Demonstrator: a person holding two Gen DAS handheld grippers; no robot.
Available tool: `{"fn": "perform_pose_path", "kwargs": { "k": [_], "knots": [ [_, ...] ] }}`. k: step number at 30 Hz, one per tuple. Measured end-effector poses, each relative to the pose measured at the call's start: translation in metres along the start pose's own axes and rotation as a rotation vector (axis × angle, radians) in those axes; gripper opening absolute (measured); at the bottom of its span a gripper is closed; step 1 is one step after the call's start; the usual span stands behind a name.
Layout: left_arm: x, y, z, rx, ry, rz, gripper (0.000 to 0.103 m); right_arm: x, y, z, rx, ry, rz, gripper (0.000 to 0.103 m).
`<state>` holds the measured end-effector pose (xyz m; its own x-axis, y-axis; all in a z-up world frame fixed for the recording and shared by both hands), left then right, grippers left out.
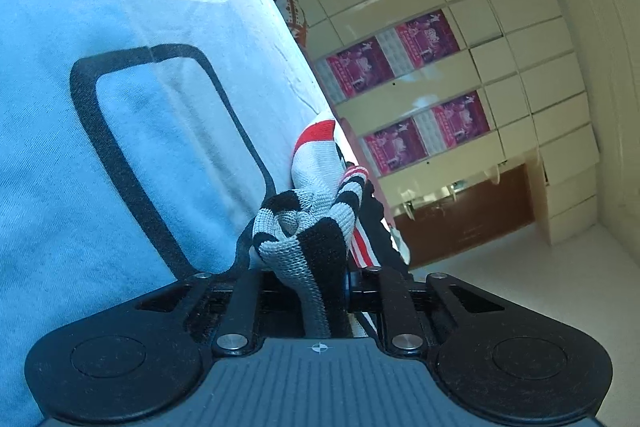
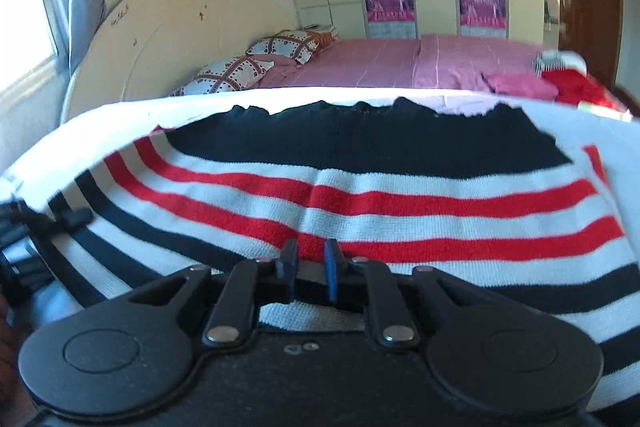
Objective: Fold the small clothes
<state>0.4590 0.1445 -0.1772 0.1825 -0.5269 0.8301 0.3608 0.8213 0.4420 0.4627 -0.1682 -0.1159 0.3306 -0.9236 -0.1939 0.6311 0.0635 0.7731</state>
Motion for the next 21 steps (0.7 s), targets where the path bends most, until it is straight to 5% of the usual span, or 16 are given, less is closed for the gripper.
{"fn": "perform_pose_path", "kwargs": {
  "k": [9,15,21],
  "knots": [
    [-0.003,0.007,-0.005,-0.021,-0.038,-0.01,0.018,-0.031,-0.01,0.005,-0.036,-0.168,0.173,0.016],
    [-0.008,0.012,0.0,-0.063,-0.039,-0.044,0.018,-0.034,-0.016,-0.003,0.01,-0.204,0.157,0.017],
    [0.046,0.025,0.003,-0.06,-0.013,-0.28,0.018,-0.025,-0.017,0.0,0.034,-0.168,0.102,0.017]
  ]
}}
Point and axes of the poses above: each gripper's, at about its wrist camera, not at the fingertips, and z roughly against the way its jaws point, x to its right, y to its top, the point moved 2 cm from there along -z, roughly the way its jaws point, and after that the axes turned 5 degrees about -z, right-handed, at the moved point
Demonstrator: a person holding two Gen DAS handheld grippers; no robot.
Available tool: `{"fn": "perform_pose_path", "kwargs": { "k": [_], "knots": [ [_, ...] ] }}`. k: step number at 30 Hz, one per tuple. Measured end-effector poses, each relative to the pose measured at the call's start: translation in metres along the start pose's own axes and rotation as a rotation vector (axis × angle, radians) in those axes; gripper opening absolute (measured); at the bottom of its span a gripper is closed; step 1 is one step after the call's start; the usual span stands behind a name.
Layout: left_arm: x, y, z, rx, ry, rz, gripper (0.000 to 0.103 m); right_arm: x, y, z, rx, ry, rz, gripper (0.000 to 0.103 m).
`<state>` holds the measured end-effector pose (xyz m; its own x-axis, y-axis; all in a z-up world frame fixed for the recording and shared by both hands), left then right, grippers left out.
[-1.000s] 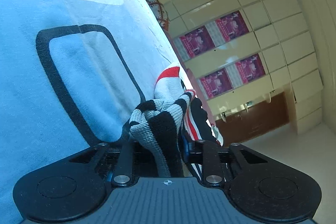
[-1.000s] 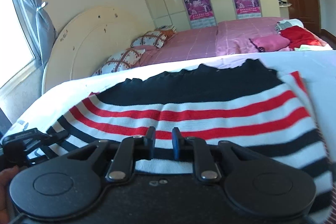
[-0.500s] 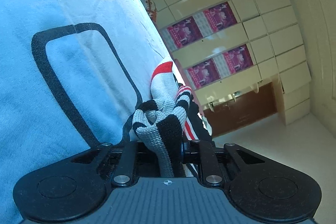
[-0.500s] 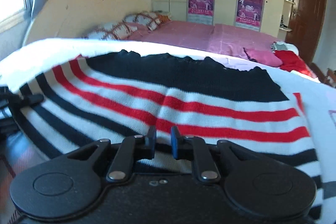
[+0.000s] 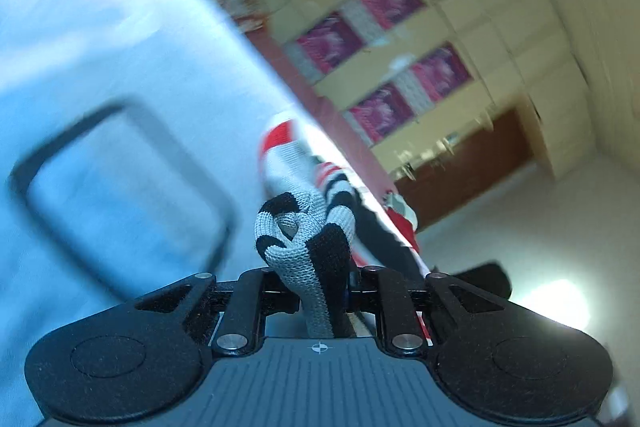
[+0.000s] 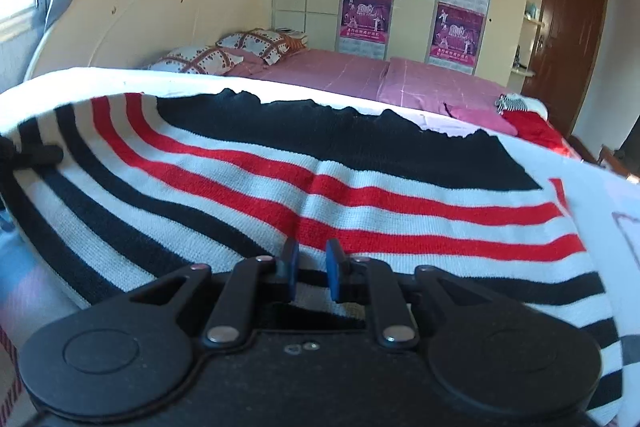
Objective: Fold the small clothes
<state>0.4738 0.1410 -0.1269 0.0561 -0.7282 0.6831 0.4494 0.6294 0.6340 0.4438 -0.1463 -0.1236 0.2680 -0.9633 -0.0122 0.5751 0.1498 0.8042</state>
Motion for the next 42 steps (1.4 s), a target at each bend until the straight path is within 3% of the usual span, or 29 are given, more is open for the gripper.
{"fn": "perform_pose_path", "kwargs": {
  "k": [4,6,10,12,13,14,15,16,17,19,21,23,25,26,28,30,33,34,35,37,42],
  "knots": [
    [0.08,0.028,-0.007,0.003,-0.009,-0.255,0.017,0.023,0.005,0.004,-0.015,0.092,-0.142,0.013],
    [0.125,0.033,-0.014,-0.009,-0.038,-0.374,0.017,0.054,0.005,0.017,0.003,0.148,-0.315,0.015],
    [0.206,0.011,-0.044,-0.084,-0.141,-0.549,0.017,0.127,-0.013,0.062,0.098,0.147,-0.57,0.02],
    [0.238,-0.02,-0.067,-0.153,-0.179,-0.627,0.017,0.167,-0.026,0.086,0.136,0.135,-0.685,0.03],
    [0.25,-0.039,-0.081,-0.212,-0.194,-0.657,0.018,0.187,-0.032,0.096,0.146,0.131,-0.746,0.04],
    [0.261,-0.059,-0.095,-0.295,-0.204,-0.691,0.018,0.207,-0.04,0.105,0.152,0.129,-0.815,0.057],
    [0.269,-0.08,-0.106,-0.371,-0.202,-0.727,0.018,0.223,-0.047,0.114,0.159,0.13,-0.872,0.065],
    [0.275,-0.096,-0.109,-0.413,-0.196,-0.763,0.019,0.234,-0.052,0.121,0.173,0.13,-0.906,0.075],
    [0.28,-0.105,-0.098,-0.392,-0.193,-0.796,0.027,0.244,-0.056,0.129,0.192,0.133,-0.922,0.075],
    [0.279,-0.094,-0.073,-0.335,-0.238,-0.758,0.043,0.254,-0.059,0.141,0.207,0.161,-0.926,0.075],
    [0.263,-0.062,-0.048,-0.286,-0.239,-0.643,0.043,0.254,-0.056,0.142,0.205,0.217,-0.931,0.077],
    [0.238,-0.031,-0.023,-0.193,-0.221,-0.557,0.045,0.244,-0.05,0.135,0.193,0.273,-0.918,0.088],
    [0.205,-0.001,-0.012,-0.131,-0.146,-0.478,0.051,0.226,-0.041,0.118,0.15,0.346,-0.906,0.093],
    [0.187,0.007,-0.011,-0.121,-0.095,-0.463,0.052,0.219,-0.039,0.107,0.119,0.384,-0.904,0.092],
    [0.162,0.013,-0.022,-0.178,-0.025,-0.447,0.052,0.206,-0.034,0.082,0.045,0.449,-0.92,0.092],
    [0.149,0.011,-0.028,-0.218,-0.004,-0.422,0.052,0.196,-0.029,0.055,-0.021,0.495,-0.964,0.089],
    [0.143,0.001,-0.038,-0.249,-0.024,-0.36,0.054,0.186,-0.027,0.023,-0.048,0.517,-1.052,0.073],
    [0.142,0.001,-0.039,-0.249,-0.018,-0.345,0.058,0.182,-0.025,0.014,-0.059,0.516,-1.067,0.062],
    [0.141,-0.004,-0.041,-0.244,-0.012,-0.338,0.061,0.178,-0.021,0.01,-0.081,0.489,-1.058,0.041],
    [0.14,-0.008,-0.046,-0.242,-0.006,-0.33,0.062,0.168,-0.006,0.006,-0.088,0.396,-0.949,0.018],
    [0.157,-0.025,-0.069,-0.242,-0.027,-0.379,0.062,0.135,0.025,0.071,0.148,0.219,-0.515,0.016]
  ]
}}
Point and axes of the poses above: each gripper's, at about its wrist camera, not at the fingertips, and z roughly against the way its jaws point, x to its right, y to its top, the point moved 2 cm from there along -z, roughly the way its jaws point, and after that the axes turned 5 degrees about -z, right-handed, at the moved point
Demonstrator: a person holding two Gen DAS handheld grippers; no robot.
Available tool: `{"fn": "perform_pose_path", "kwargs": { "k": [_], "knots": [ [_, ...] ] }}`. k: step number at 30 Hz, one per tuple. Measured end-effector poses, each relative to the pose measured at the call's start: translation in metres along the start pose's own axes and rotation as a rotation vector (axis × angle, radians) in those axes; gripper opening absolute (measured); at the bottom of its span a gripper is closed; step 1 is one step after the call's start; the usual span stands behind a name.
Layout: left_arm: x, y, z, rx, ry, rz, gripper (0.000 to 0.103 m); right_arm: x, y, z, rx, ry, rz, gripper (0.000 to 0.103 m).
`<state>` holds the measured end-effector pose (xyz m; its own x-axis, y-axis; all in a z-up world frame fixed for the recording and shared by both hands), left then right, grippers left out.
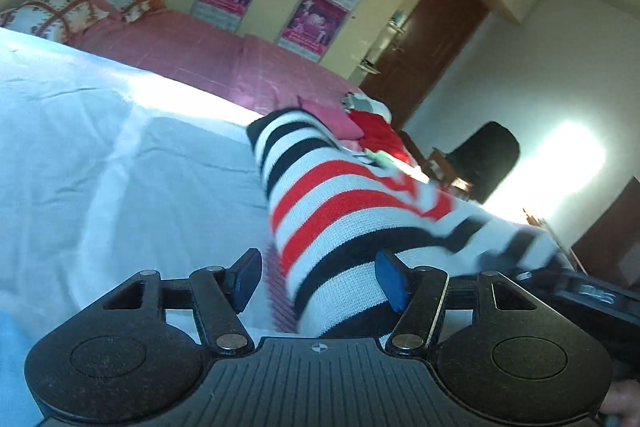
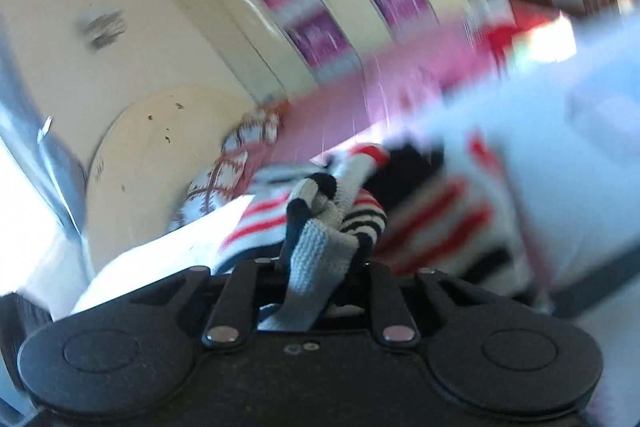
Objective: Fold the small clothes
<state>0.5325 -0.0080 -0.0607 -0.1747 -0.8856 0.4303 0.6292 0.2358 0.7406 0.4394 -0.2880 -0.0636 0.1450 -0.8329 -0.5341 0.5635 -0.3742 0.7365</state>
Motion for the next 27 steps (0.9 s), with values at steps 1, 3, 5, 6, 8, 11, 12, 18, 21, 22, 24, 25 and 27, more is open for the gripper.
{"fn": "perform_pose_path", "kwargs": {
  "k": [1,3,5,6,8,11,12,18,21,22,24,25,27],
  "knots": [
    [0.008,-0.002,-0.007,-0.018,-0.01,-0.015,0.062,-0.004,-0.001,0.011,0.036,-0.022,0.065,0.016],
    [0.028,-0.007,-0.024,-0.08,0.016,-0.091,0.067,0.008,-0.014,0.018,0.055,-0.127,0.12,0.016],
    [0.043,-0.014,-0.04,-0.132,0.053,-0.126,0.078,0.045,-0.025,0.002,-0.04,-0.202,-0.017,0.018],
    [0.046,-0.016,-0.045,-0.143,0.052,-0.126,0.078,0.06,-0.028,-0.002,-0.064,-0.188,-0.093,0.019],
    [0.047,-0.012,-0.04,-0.133,0.049,-0.124,0.078,0.072,-0.025,0.002,-0.051,-0.12,-0.182,0.027],
    [0.038,-0.002,-0.02,-0.047,0.054,-0.096,0.078,0.08,-0.019,0.006,-0.05,-0.057,-0.257,0.037],
    [0.031,0.002,-0.017,-0.016,0.062,-0.082,0.078,0.085,-0.021,0.007,-0.048,-0.045,-0.27,0.038],
    [0.002,-0.001,-0.048,-0.097,0.145,-0.081,0.078,0.082,-0.021,-0.007,-0.047,-0.1,-0.225,0.02],
    [0.006,-0.001,-0.047,-0.092,0.157,-0.103,0.078,0.061,-0.024,0.004,0.018,-0.103,-0.095,0.017],
    [0.012,0.001,-0.046,-0.082,0.169,-0.135,0.078,0.06,-0.022,0.011,0.039,-0.084,-0.096,0.017],
    [0.022,0.0,-0.049,-0.096,0.185,-0.193,0.078,0.067,-0.023,0.019,0.057,-0.074,-0.121,0.017],
    [0.025,0.0,-0.052,-0.105,0.193,-0.21,0.078,0.074,-0.026,0.016,0.035,-0.094,-0.135,0.017],
    [0.031,0.0,-0.054,-0.108,0.206,-0.241,0.078,0.09,-0.033,0.006,-0.027,-0.119,-0.168,0.018]
  ]
}}
Point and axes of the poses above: each gripper's, at about its wrist camera, not at the fingertips, and z roughly against the way its jaws point, x to its right, y to its top, the point moved 2 cm from there along -z, roughly the way its jaws point, and after that the axes turned 5 degrees about -z, right-handed, at the moved point
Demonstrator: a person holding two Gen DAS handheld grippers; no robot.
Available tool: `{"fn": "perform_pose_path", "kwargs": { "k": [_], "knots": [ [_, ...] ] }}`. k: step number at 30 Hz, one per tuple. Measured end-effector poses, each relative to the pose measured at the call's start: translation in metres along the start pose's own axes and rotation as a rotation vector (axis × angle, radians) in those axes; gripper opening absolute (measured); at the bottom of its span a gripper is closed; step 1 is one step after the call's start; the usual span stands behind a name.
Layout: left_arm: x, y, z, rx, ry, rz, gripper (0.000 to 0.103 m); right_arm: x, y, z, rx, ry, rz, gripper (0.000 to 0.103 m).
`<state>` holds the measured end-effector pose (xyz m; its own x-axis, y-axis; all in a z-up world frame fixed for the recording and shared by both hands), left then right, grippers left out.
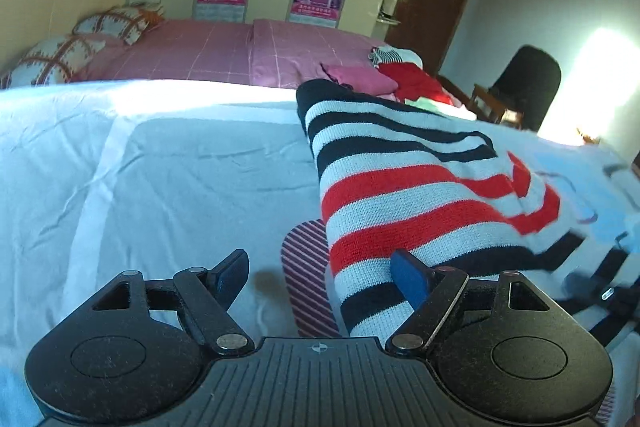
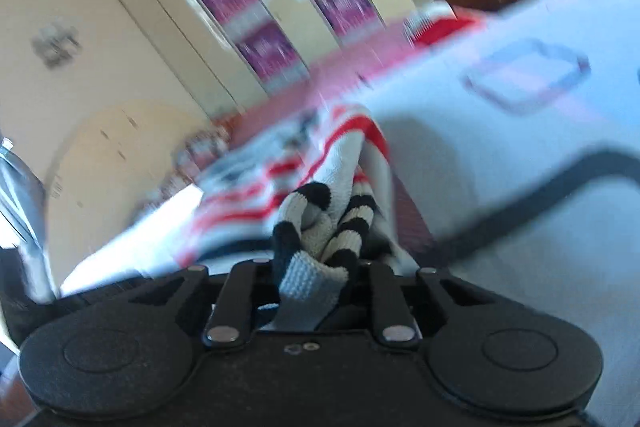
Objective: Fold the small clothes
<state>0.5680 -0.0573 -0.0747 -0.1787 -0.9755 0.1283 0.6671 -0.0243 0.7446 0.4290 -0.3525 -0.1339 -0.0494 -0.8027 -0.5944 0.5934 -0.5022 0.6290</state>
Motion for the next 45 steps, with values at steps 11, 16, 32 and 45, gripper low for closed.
{"fn": "perform_pose_path", "kwargs": {
  "k": [11,16,32,45],
  "knots": [
    [-0.028,0.026,-0.004,0.081,-0.108,0.093,0.078,0.037,0.091,-0.026,0.043,0.107,-0.117,0.042],
    [-0.035,0.038,-0.041,0.02,-0.234,0.172,0.078,0.044,0.112,-0.08,-0.096,0.145,-0.154,0.025],
    [-0.002,0.045,-0.01,0.088,-0.046,-0.024,0.076,0.002,0.088,-0.024,0.005,0.015,0.204,0.034],
    [0.004,-0.028,0.034,0.023,-0.263,0.161,0.076,0.019,0.036,0.037,-0.093,0.158,-0.085,0.028]
  ]
}}
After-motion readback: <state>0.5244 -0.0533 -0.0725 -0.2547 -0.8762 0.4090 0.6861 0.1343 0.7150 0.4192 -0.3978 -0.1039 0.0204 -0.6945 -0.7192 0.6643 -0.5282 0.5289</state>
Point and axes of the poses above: each gripper's, at about its wrist camera, not at the fingertips, and z roughly against the way its jaws point, x to its right, y to its top, the point moved 2 cm from there along -z, roughly the way its jaws point, and after that the axes turned 5 degrees about -z, right-handed, at the moved point
